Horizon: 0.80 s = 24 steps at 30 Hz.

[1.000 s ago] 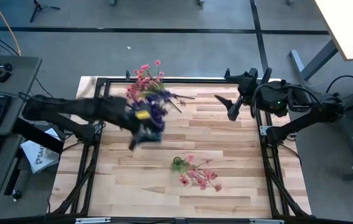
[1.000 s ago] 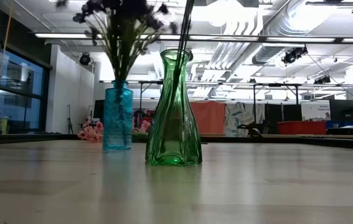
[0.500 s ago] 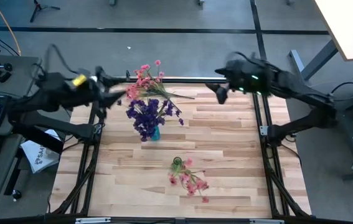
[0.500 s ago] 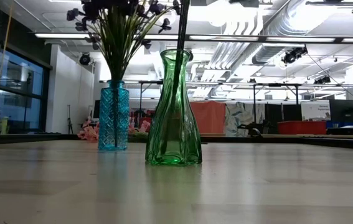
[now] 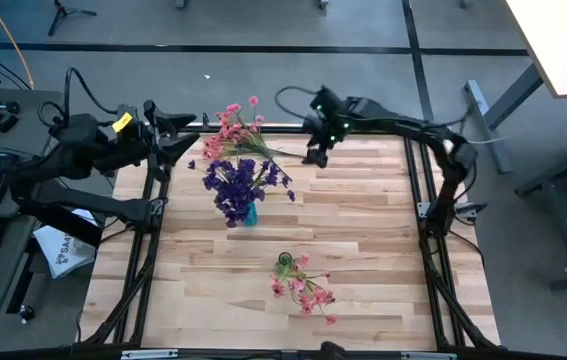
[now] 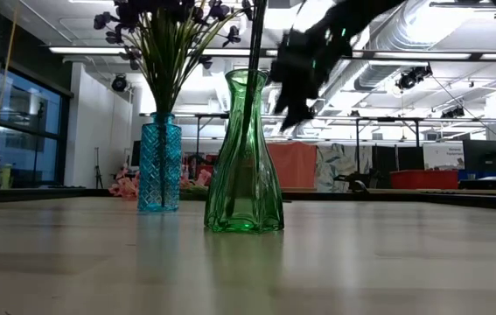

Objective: Sort flowers into vase by color
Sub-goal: Put the bottom pink flowers into the green crystal vase

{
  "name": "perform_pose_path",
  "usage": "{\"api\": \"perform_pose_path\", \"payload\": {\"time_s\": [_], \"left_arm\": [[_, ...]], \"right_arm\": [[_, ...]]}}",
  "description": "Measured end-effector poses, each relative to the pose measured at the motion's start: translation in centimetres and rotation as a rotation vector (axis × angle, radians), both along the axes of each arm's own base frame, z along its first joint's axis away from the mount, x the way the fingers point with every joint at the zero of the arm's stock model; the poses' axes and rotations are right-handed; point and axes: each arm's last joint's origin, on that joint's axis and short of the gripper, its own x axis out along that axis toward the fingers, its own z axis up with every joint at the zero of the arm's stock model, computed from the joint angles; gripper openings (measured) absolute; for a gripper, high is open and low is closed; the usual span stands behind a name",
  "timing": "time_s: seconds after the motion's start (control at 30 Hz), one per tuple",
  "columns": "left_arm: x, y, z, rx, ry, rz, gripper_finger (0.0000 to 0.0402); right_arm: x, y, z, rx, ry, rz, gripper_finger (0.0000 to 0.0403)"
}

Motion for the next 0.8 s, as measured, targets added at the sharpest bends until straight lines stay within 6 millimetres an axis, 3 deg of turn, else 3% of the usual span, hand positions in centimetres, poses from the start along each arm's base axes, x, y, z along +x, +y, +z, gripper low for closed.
{"api": "perform_pose_path", "payload": {"time_s": [0.1,0.23,0.47,0.6,0.8], "left_arm": [[0.1,0.0,-0.1,-0.019,-0.002,-0.019,0.0232],[0.0,0.0,0.0,-0.021,-0.008,-0.01,0.0232],[0.5,0.1,-0.2,-0.005,0.014,0.04,0.0232],[1.0,0.2,-0.4,-0.006,0.031,0.055,0.0232],[1.3,0.3,-0.5,-0.011,0.042,0.095,0.0232]], "right_arm": [[0.3,-0.1,-3.3,0.094,0.031,0.043,0.0355],[-0.4,1.5,-5.8,0.086,0.028,0.06,0.0355],[-2.0,3.9,-11.0,0.028,-0.035,-0.089,0.0355],[0.0,5.0,-12.8,-0.067,-0.129,-0.175,0.0348],[4.8,4.6,-13.9,-0.207,-0.079,-0.277,0.0305]]}}
